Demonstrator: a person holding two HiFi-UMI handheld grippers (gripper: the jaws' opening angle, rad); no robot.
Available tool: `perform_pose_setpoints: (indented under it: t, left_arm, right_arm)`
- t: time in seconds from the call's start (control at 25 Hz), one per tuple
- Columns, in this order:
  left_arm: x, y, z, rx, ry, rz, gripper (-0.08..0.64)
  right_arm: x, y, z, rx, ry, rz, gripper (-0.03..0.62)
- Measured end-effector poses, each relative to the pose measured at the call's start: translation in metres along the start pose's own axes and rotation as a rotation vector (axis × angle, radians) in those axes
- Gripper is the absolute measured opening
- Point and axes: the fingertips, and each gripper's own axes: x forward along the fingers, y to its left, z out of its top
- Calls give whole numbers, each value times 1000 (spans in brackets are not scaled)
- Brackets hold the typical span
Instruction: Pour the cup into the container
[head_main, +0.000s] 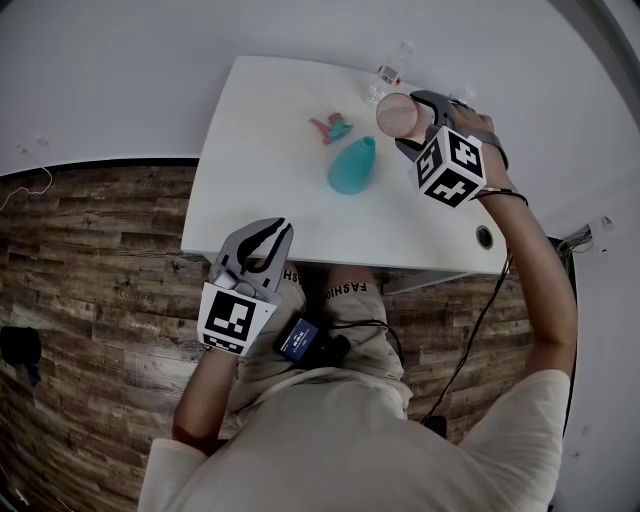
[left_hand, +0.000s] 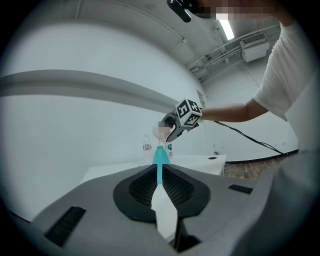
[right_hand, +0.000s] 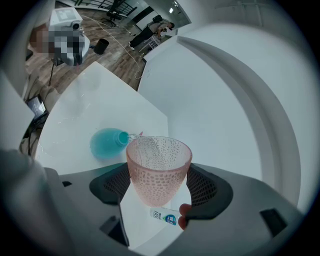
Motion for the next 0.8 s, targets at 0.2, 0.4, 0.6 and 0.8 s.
perform_pose_setpoints:
  t: [0.2, 0.4, 0.6, 0.8]
  left_arm:
    - [0, 0, 1, 1, 0, -1, 27]
    - [0, 0, 0, -1, 1, 0, 28]
    - [-1, 0, -1, -1, 3, 0, 28]
    - [-1, 0, 0, -1, 1, 1, 27]
  right_arm:
    - [-1, -1, 0, -4, 2, -4, 357]
    - [0, -2, -1, -15, 4, -9, 357]
    - [0, -1, 1, -23, 5, -14, 357]
    - [-1, -2, 2, -33, 6, -19, 357]
